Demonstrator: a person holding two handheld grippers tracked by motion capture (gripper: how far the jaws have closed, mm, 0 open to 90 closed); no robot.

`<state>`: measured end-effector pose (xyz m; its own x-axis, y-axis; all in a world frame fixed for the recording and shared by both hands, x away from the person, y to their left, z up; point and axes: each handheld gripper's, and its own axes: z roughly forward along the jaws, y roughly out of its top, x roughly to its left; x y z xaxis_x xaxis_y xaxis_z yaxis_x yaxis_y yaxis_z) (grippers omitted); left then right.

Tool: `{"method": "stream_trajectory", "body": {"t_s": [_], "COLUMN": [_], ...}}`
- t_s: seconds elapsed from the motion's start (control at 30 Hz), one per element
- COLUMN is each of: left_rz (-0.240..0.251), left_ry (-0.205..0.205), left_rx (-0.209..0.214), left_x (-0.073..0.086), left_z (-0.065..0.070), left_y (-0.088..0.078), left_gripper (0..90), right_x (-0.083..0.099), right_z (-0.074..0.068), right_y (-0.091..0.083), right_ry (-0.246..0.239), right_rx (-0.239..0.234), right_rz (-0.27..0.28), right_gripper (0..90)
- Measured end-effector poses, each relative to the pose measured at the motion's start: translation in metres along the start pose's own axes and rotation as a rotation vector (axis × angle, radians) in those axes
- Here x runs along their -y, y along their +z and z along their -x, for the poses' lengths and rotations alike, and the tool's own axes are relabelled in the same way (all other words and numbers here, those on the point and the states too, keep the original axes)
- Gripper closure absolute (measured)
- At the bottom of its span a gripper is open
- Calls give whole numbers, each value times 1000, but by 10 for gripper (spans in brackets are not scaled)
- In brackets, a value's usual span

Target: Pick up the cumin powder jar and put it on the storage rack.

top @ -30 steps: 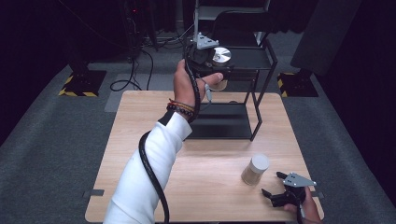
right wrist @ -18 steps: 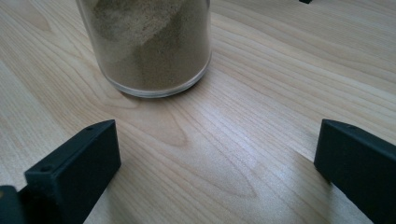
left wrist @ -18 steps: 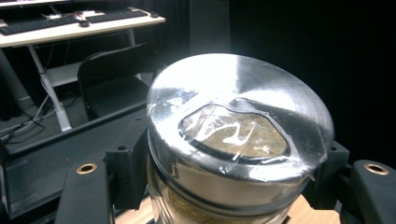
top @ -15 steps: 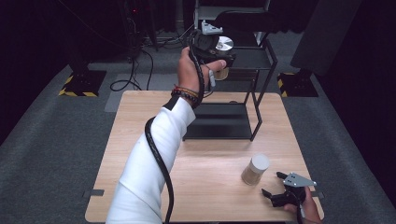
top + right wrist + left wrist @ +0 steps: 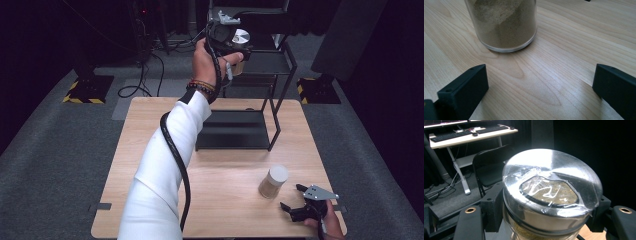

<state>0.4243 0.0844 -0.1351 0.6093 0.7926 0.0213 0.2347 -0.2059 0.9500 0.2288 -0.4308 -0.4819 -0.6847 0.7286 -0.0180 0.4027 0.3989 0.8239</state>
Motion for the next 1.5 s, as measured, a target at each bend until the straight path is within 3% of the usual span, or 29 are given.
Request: {"method": "stream_trajectory", "body": {"t_s": [0.43,0.67,1.5], "left_rz": [2,-1,-18], "left_ry": [15,13,-12], "left_rx": [-38,-49,-42], "left_x": [-15,-15,6], "left_z": [-6,-11,-25], "left_y": [24,37,63], "left_gripper": [315,315,315], "right_x": [0,0,0], "right_z": [-1,-1,0], "right_y": [0,0,0], "right_ry": [-1,0,1], "right_rx": [4,3,2], "right_rz": [0,0,0], "right_gripper": [0,0,0]}}
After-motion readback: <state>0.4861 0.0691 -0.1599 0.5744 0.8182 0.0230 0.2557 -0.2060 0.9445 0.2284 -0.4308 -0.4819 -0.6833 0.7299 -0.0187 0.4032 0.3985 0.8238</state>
